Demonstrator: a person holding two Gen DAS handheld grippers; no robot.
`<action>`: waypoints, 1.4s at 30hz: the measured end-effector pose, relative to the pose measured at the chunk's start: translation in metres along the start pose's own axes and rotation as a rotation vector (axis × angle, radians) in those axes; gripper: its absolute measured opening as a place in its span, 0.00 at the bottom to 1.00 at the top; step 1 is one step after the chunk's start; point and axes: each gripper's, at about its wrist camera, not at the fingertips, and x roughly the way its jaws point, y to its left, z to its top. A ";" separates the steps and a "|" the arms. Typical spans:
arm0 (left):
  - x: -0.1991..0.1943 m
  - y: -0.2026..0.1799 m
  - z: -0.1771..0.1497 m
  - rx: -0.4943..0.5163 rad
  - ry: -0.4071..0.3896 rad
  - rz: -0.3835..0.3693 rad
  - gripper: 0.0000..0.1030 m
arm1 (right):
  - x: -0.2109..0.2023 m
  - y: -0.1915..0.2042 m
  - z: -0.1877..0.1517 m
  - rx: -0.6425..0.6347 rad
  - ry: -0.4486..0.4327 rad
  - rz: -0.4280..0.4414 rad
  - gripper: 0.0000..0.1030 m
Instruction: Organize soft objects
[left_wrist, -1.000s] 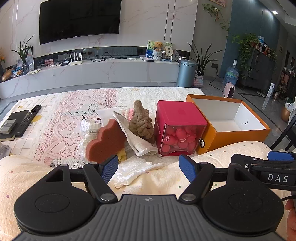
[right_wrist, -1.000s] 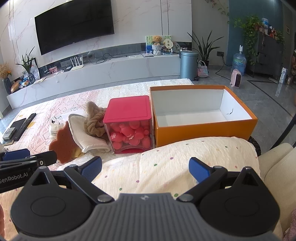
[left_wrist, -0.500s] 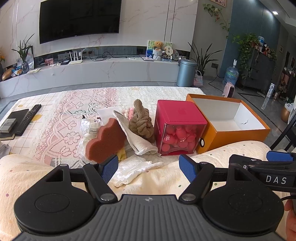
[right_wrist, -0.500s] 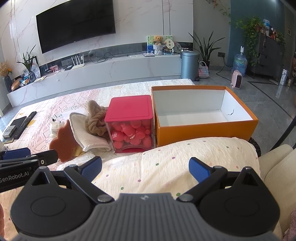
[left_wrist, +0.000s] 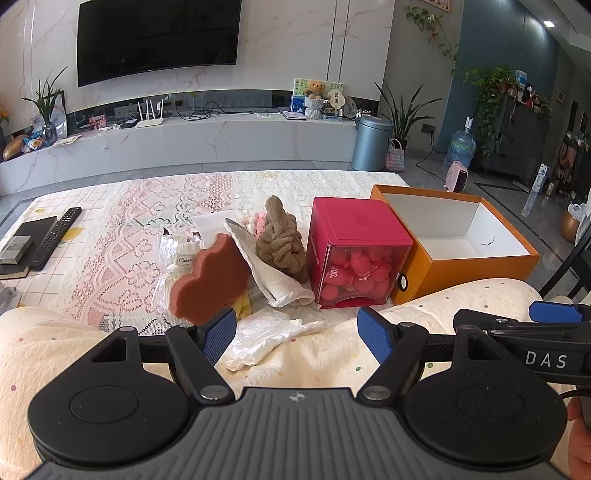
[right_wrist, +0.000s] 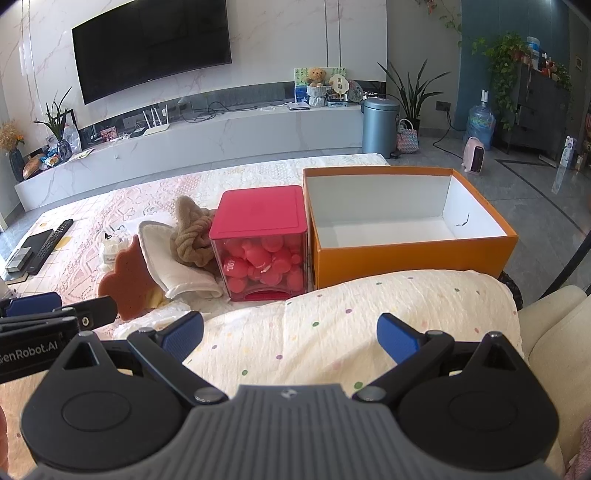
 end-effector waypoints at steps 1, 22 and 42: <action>0.000 0.000 0.000 0.000 -0.001 0.001 0.85 | 0.000 0.000 0.000 0.000 0.000 0.000 0.95; 0.017 0.040 -0.013 0.007 0.032 -0.058 0.64 | 0.037 0.027 0.003 -0.102 0.026 0.148 0.75; 0.136 0.069 -0.010 0.093 0.305 -0.147 0.80 | 0.149 0.071 0.004 -0.221 0.239 0.231 0.45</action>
